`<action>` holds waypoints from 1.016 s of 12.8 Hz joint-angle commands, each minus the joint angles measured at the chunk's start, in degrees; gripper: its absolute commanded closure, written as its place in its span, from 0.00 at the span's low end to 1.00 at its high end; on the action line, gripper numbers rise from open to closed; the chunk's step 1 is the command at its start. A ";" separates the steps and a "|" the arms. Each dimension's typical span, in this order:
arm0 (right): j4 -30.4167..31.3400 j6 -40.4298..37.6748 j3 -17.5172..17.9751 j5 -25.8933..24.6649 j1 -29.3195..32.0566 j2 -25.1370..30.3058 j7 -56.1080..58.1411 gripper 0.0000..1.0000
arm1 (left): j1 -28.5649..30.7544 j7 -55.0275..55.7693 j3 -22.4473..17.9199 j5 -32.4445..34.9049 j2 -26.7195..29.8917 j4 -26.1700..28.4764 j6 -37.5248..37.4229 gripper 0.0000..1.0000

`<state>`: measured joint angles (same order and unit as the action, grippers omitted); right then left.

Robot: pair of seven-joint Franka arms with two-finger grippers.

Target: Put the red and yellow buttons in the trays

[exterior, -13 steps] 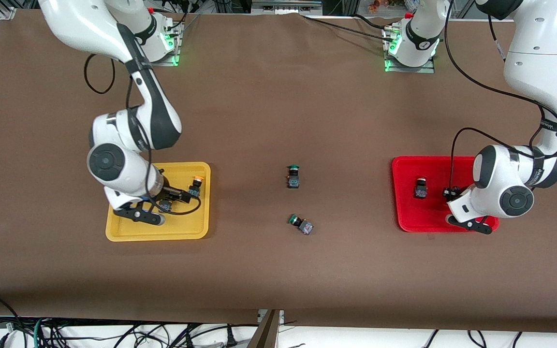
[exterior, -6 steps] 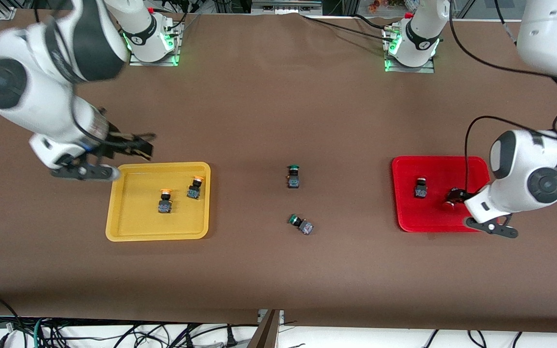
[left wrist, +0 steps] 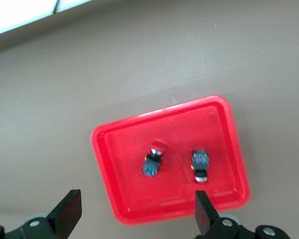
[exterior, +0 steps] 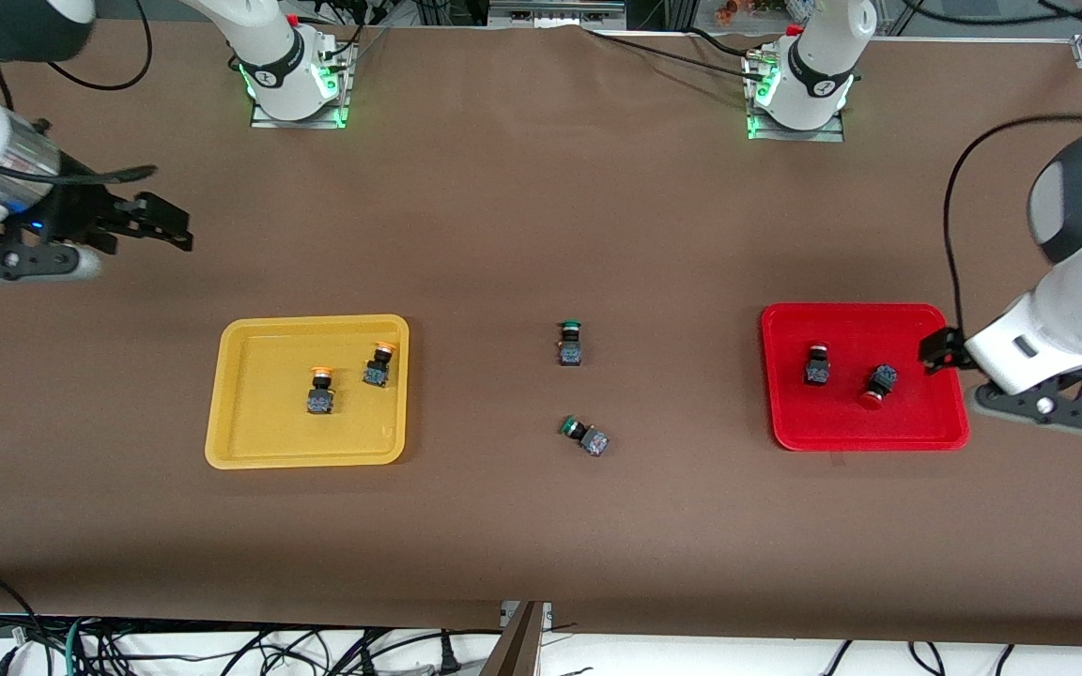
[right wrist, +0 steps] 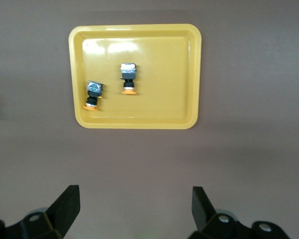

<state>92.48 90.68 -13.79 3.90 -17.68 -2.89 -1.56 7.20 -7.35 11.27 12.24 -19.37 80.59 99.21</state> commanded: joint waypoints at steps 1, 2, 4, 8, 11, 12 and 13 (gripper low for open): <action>3.93 -0.07 3.84 -0.21 5.35 3.33 2.79 0.01 | 1.23 0.31 -0.72 -9.02 0.03 -8.14 -8.05 0.00; 4.28 -0.07 6.30 -0.30 6.76 3.60 2.18 0.01 | 1.93 0.23 -2.12 -12.55 1.51 -8.77 -9.64 0.00; 3.85 0.11 6.76 -0.56 6.78 3.42 0.78 0.01 | -1.64 0.84 -6.86 -13.29 8.87 -1.45 -9.31 0.00; 3.06 -0.07 6.94 -0.74 6.51 3.33 0.68 0.01 | -8.26 6.45 -13.29 -12.59 22.79 15.12 -3.85 0.00; 0.78 -0.15 7.37 -3.46 5.64 2.90 1.03 0.01 | -7.99 6.55 -13.29 -12.68 21.66 14.60 -4.03 0.00; 0.07 0.02 7.38 -3.55 5.63 2.72 1.12 0.01 | -7.99 6.55 -13.29 -12.68 21.48 14.43 -4.03 0.00; -0.72 0.02 7.38 -3.55 5.63 2.20 1.21 0.01 | -7.99 6.55 -13.29 -12.68 21.48 14.34 -4.12 0.00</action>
<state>93.17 90.83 -6.91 1.36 -12.12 -0.82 -0.22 -0.17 -1.38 -1.47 -0.05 1.89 94.10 94.07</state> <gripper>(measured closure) 0.004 0.000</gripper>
